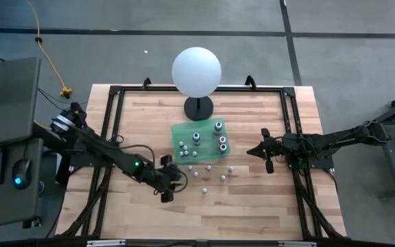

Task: Pick & Place food coloring
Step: Put the small black food coloring bottle into the bin

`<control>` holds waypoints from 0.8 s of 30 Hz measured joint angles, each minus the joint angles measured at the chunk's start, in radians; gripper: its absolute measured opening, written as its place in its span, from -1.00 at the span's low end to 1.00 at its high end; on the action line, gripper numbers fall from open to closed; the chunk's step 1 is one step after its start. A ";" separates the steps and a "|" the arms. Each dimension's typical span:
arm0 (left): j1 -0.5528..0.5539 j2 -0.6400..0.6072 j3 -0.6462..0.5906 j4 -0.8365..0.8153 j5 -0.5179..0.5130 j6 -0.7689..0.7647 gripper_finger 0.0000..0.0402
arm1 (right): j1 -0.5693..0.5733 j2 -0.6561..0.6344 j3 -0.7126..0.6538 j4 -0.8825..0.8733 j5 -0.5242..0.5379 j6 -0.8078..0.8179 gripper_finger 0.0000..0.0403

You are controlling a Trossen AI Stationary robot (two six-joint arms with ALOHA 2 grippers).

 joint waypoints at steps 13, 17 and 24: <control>0.010 0.156 0.001 0.102 -0.143 -0.085 -0.28 | 0.000 0.000 0.000 -0.001 0.000 0.000 -0.99; 0.058 0.156 0.023 0.068 -0.112 -0.441 -0.28 | 0.000 0.000 0.000 -0.001 0.000 0.000 -0.99; 0.175 0.156 0.154 -0.136 0.161 -0.694 -0.28 | 0.000 0.000 0.000 -0.001 0.000 0.000 -0.99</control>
